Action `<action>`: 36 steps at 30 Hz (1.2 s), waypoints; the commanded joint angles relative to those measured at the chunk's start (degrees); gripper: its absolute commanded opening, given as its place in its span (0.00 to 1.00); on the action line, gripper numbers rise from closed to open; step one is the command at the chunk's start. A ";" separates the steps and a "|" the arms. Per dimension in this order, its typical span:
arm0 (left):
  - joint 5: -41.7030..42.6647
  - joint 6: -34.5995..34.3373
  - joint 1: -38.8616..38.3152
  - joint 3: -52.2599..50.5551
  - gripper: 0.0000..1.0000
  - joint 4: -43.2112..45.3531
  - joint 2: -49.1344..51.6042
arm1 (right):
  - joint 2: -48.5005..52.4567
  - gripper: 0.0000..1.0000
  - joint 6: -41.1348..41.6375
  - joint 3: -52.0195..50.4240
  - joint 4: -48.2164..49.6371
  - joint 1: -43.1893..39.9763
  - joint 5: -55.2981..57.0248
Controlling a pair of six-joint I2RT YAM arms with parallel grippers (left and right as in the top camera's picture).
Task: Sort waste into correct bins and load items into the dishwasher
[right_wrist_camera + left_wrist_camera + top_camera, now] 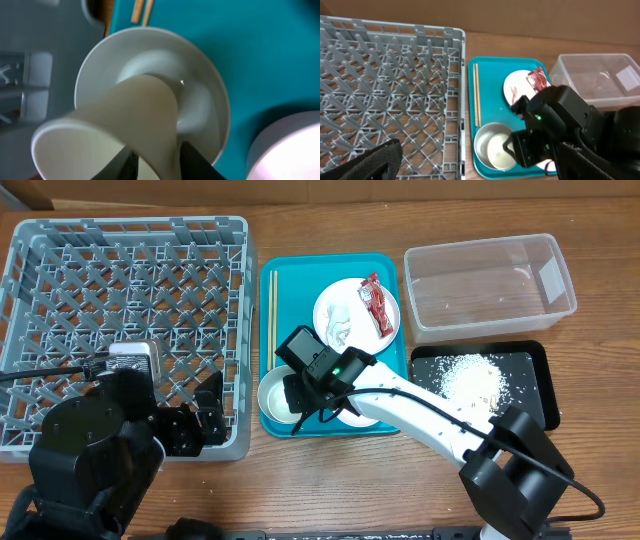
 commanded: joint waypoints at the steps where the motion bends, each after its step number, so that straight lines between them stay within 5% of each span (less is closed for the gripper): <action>1: 2.10 -0.79 0.37 0.90 1.00 -0.17 -0.09 | -0.74 0.29 1.36 1.25 -0.55 -0.74 2.38; 8: 2.12 -0.79 0.37 0.90 1.00 -0.37 -0.09 | -1.05 0.28 1.14 1.75 -1.75 -1.22 2.40; 12: 2.12 -0.79 0.37 0.90 1.00 -0.42 -0.09 | -1.40 0.04 1.18 1.77 -2.10 -1.64 3.91; 19: 2.10 -3.28 0.37 0.90 1.00 -0.39 -0.07 | -9.14 0.04 0.94 6.10 -8.13 -7.54 2.78; 23: 2.86 -5.62 0.37 0.90 1.00 -0.28 0.39 | -16.33 0.04 -6.58 6.73 -7.41 -14.49 -9.09; 27: 14.16 -4.79 0.37 0.74 1.00 1.73 4.35 | -22.58 0.04 -17.00 6.73 -7.63 -25.20 -29.64; 33: 26.62 -3.23 0.83 -0.46 1.00 2.12 15.89 | -23.26 0.04 -18.95 6.67 -13.05 -33.27 -32.50; 36: 40.68 -2.73 3.02 -0.66 0.90 3.48 23.08 | -23.26 0.04 -21.86 6.67 -15.41 -34.62 -33.48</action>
